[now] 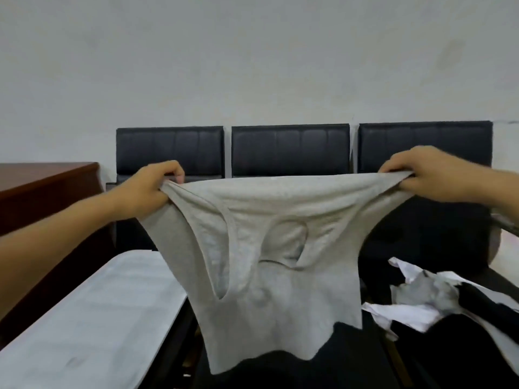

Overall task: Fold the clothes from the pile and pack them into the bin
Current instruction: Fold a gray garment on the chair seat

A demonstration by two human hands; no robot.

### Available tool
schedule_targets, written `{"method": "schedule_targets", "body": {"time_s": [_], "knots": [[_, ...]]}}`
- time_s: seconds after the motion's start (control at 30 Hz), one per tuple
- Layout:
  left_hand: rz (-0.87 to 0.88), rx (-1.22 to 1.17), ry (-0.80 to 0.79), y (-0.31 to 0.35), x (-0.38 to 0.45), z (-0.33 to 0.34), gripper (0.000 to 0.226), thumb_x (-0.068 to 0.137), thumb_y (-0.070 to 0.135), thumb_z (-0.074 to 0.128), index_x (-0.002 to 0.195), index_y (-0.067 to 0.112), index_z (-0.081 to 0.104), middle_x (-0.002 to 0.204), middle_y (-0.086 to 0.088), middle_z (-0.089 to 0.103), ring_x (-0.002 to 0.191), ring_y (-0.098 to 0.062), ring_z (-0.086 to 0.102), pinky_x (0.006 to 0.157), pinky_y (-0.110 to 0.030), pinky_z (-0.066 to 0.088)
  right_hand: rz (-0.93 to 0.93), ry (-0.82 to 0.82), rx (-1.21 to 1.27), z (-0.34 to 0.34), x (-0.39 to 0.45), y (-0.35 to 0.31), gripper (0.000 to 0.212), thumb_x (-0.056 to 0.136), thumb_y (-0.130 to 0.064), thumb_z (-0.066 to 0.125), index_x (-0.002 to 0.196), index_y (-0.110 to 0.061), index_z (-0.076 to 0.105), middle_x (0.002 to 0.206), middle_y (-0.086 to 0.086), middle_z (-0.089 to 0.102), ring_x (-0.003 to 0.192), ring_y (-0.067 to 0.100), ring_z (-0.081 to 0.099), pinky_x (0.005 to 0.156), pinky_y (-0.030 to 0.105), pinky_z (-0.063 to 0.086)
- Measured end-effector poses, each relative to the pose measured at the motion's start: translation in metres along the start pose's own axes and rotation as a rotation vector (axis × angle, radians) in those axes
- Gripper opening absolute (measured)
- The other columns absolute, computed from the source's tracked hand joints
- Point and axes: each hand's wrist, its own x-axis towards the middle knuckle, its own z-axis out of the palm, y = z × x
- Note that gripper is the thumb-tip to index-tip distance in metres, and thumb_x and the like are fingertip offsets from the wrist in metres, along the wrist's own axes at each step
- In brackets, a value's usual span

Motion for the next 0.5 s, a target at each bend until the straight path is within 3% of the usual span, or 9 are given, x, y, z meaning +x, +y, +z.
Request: {"method": "schedule_targets", "body": {"time_s": [0.07,0.1,0.13,0.17,0.23,0.33,0.4,0.43,0.5], "knots": [[-0.008,-0.053,-0.139,0.018,-0.014,-0.016,0.038,0.086,-0.008,0.061,0.079,0.029,0.070,0.084,0.007,0.072,0.076,-0.006,0.066,0.068,-0.015,0.050,0.011,-0.098,0.165,-0.020,-0.008,0.001,0.028,0.087,-0.007,0.067,0.083,-0.033,0.079,0.088,-0.007,0.076,0.084,0.009,0.069,0.078,0.040,0.058],[-0.019,-0.100,-0.190,0.026,-0.019,-0.022,0.031,0.087,-0.005,0.062,0.080,0.022,0.075,0.084,0.007,0.075,0.077,-0.006,0.069,0.068,-0.015,0.053,0.010,-0.158,0.282,-0.028,-0.011,0.004,0.014,0.082,-0.020,0.074,0.084,-0.033,0.080,0.089,-0.005,0.076,0.086,0.012,0.071,0.078,0.041,0.059],[-0.026,-0.164,-0.220,0.033,-0.024,-0.026,0.022,0.086,0.002,0.066,0.079,0.020,0.078,0.084,0.005,0.076,0.078,-0.007,0.071,0.068,-0.016,0.054,0.014,-0.205,0.391,-0.033,-0.014,0.007,0.014,0.072,-0.036,0.079,0.085,-0.030,0.081,0.091,-0.001,0.077,0.087,0.017,0.072,0.079,0.040,0.059],[-0.030,-0.231,-0.241,0.038,-0.027,-0.029,0.009,0.081,0.016,0.072,0.077,0.021,0.079,0.084,0.003,0.077,0.078,-0.008,0.072,0.067,-0.016,0.055,0.028,-0.250,0.469,-0.036,-0.015,0.014,0.036,0.062,-0.051,0.084,0.086,-0.024,0.081,0.093,0.004,0.077,0.088,0.021,0.073,0.080,0.039,0.059],[-0.055,-0.311,-0.269,0.041,-0.029,-0.028,0.027,0.058,0.047,0.077,0.075,0.026,0.080,0.085,0.001,0.077,0.078,-0.009,0.072,0.066,-0.016,0.055,0.080,-0.298,0.554,-0.033,-0.014,0.032,0.069,0.045,-0.065,0.090,0.088,-0.013,0.080,0.095,0.012,0.076,0.088,0.024,0.073,0.081,0.035,0.058],[-0.134,-0.360,-0.368,0.026,-0.023,-0.008,0.065,0.042,0.075,0.081,0.083,0.024,0.081,0.090,-0.004,0.077,0.083,-0.022,0.073,0.074,-0.033,0.059,0.132,-0.347,0.562,-0.016,-0.010,0.048,0.067,0.048,-0.062,0.091,0.091,-0.011,0.080,0.099,0.013,0.076,0.094,0.025,0.073,0.083,0.034,0.060],[-0.192,-0.360,-0.437,0.008,-0.015,0.019,0.055,0.060,0.068,0.079,0.093,0.024,0.080,0.093,-0.011,0.075,0.084,-0.043,0.066,0.073,-0.048,0.051,0.191,-0.363,0.570,0.009,-0.006,0.055,0.042,0.068,-0.046,0.083,0.093,-0.013,0.080,0.101,0.012,0.076,0.098,0.027,0.072,0.087,0.037,0.059],[-0.224,-0.357,-0.467,0.000,-0.009,0.036,0.042,0.072,0.058,0.077,0.095,0.023,0.080,0.091,-0.016,0.073,0.076,-0.047,0.059,0.065,-0.045,0.046,0.221,-0.379,0.562,0.027,-0.003,0.060,0.029,0.076,-0.037,0.076,0.093,-0.014,0.080,0.100,0.011,0.076,0.097,0.025,0.072,0.085,0.034,0.059],[-0.301,-0.314,-0.535,-0.019,0.001,0.073,0.019,0.088,0.037,0.069,0.093,0.022,0.080,0.077,-0.020,0.065,0.058,-0.034,0.044,0.051,-0.032,0.035,0.269,-0.399,0.490,0.068,0.004,0.072,0.014,0.087,-0.025,0.068,0.090,-0.019,0.081,0.094,0.006,0.077,0.088,0.015,0.072,0.075,0.026,0.058]]}}
